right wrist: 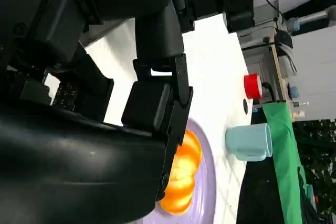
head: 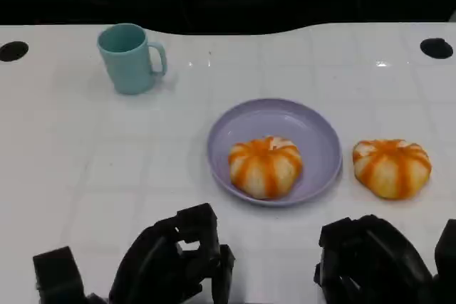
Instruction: Grasp the bread from the table and place it into the plate.
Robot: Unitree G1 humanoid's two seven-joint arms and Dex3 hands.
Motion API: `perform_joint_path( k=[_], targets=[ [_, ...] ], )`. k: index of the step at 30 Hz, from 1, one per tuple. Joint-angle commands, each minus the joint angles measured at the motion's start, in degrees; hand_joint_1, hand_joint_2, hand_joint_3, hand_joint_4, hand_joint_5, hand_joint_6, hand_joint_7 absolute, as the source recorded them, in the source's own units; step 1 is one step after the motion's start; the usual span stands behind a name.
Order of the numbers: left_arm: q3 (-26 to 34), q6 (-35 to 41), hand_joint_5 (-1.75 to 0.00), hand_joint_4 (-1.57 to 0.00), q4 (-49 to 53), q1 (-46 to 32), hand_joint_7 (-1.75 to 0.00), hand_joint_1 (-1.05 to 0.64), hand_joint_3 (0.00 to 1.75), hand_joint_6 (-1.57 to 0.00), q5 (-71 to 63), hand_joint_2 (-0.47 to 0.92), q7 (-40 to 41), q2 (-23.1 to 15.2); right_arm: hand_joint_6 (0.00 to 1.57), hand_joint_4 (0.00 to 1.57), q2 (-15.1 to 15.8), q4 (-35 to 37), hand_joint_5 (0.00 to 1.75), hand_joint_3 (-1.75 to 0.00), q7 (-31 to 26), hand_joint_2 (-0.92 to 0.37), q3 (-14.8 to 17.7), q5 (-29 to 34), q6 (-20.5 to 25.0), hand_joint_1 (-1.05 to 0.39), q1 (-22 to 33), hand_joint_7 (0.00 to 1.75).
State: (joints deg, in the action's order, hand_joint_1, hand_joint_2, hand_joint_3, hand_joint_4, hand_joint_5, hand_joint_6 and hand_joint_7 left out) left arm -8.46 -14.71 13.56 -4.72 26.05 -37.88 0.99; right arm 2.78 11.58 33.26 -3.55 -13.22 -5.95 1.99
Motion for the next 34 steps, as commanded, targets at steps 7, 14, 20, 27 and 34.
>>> perform_joint_path(
  k=[7,14,20,27,34],
  targets=[
    [3.48,3.07,-1.75,-1.09,0.22,0.03,-1.74,-0.83,0.20,-0.92,0.26,0.87,-2.09,-0.80,1.57,1.54,0.64,-0.02,1.32,-1.40,-1.13,-0.01,0.00,0.23,-0.87,-1.05,-0.35,1.02],
    [5.10,4.43,-1.75,-1.08,0.64,0.94,-1.75,-0.83,0.21,-0.93,0.08,0.86,-2.30,-0.47,1.57,1.54,0.54,1.70,1.31,-1.42,-1.64,-0.01,-0.02,0.74,-2.41,-1.05,-1.39,1.03],
    [5.59,4.06,-1.75,-1.09,1.52,1.50,-1.75,-0.83,0.23,-0.93,0.00,0.86,-2.94,-0.17,1.57,1.54,0.71,2.86,1.32,-1.43,-1.02,0.00,0.10,0.14,-2.70,-1.05,-1.95,1.02],
    [6.08,4.24,-1.75,-1.09,2.45,2.19,-1.75,-0.82,0.23,-0.92,-0.15,0.85,-3.75,0.07,1.57,1.53,0.66,3.56,1.32,-1.43,-0.60,0.01,0.38,-0.65,-2.36,-1.05,-2.18,1.01],
    [6.22,3.55,-1.75,-1.09,2.81,2.33,-1.75,-0.81,0.24,-0.92,-0.72,0.85,-3.79,0.24,1.57,1.52,0.67,4.18,1.32,-1.39,-0.59,-0.02,0.36,-0.18,-3.48,-1.05,-2.38,1.00]
  ],
)
